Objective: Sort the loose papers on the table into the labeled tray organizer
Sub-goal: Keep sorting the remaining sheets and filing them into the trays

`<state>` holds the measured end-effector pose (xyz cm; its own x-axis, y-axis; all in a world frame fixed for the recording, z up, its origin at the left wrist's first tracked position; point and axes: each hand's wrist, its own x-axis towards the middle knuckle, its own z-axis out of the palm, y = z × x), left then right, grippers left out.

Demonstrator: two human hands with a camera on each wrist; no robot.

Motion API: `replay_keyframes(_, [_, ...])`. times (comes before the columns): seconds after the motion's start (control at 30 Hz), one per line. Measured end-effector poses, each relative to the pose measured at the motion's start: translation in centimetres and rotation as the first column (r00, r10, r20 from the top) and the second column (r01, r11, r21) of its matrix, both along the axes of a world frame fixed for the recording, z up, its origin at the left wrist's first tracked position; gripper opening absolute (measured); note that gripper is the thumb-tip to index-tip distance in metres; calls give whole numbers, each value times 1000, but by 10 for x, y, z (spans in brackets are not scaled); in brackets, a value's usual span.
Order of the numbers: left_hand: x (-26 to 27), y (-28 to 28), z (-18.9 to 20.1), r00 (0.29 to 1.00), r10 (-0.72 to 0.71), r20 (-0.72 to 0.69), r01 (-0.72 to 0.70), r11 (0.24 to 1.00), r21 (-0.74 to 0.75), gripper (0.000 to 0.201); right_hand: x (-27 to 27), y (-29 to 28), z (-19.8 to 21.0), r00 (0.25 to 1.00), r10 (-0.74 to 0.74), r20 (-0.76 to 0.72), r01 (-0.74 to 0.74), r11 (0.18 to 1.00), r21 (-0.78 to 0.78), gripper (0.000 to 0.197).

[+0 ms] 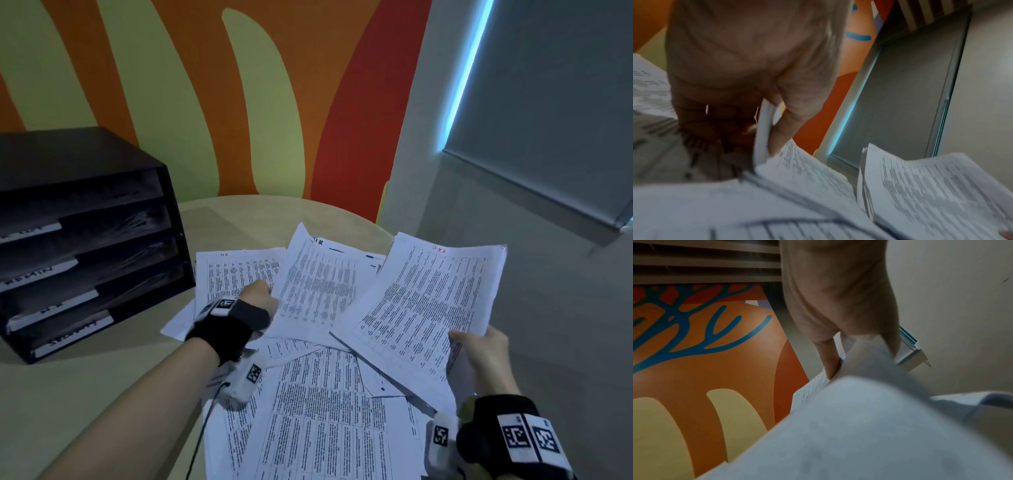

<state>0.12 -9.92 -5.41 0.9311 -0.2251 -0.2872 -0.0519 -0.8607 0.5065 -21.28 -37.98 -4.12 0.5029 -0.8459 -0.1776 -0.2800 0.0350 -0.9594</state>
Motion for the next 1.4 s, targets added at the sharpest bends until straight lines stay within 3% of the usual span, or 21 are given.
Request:
replay_keyframes(0.03, [-4,8,9,999,-39,-36,41,997,65,14,0,-1,0,1000,-2,-2,2,1000,-4,10])
replay_keyframes(0.1, [-6,25,20,991,-108,-77,124,960,251,28,-1,-5,-3,1000,-10,7,10,1000,-2,12])
replay_keyframes(0.17, [-2,39,21,988,-126,-89,145,955,259,35,-1,-7,-7,1000,-16,8,16,1000,6,14])
replay_keyframes(0.3, [16,42,11,995,-27,-99,21,998,-56,38,0,-8,-8,1000,-19,12,19,1000,8,10])
replay_keyframes(0.43, [26,21,-8,987,43,-156,-96,932,-350,46,2,-8,-13,1000,0,28,-1,999,37,10])
replay_keyframes(0.57, [15,11,-17,989,126,-78,-147,911,-385,19,9,-21,-42,999,9,52,-14,996,92,22])
replay_keyframes(0.63, [15,12,-14,990,134,-31,-134,889,-438,6,15,-29,-57,998,16,58,-22,994,105,18])
replay_keyframes(0.7, [19,17,-9,977,194,89,-117,835,-538,4,16,-23,-52,998,27,62,-34,993,109,18])
replay_keyframes(0.77, [26,26,-2,948,245,202,-59,762,-645,21,17,-20,-49,998,40,46,-44,994,96,17])
replay_keyframes(0.87, [33,42,22,931,330,155,-63,565,-823,32,17,-14,-39,998,59,37,-62,996,71,20])
replay_keyframes(0.93, [35,50,38,918,374,130,-72,481,-874,32,14,-6,-28,997,71,40,-74,996,58,22])
replay_keyframes(1.0, [32,54,55,917,387,97,-81,417,-905,33,11,0,-20,994,104,45,-106,993,45,11])
replay_keyframes(1.07, [30,54,64,925,373,71,-100,421,-902,31,9,4,-14,988,127,83,-131,990,44,10])
replay_keyframes(1.2, [15,36,62,974,224,-27,-143,521,-841,23,12,11,-5,979,173,112,-174,985,0,17])
replay_keyframes(1.4, [-30,-9,31,992,-21,-121,-87,577,-812,24,14,36,23,895,317,314,-346,938,38,17])
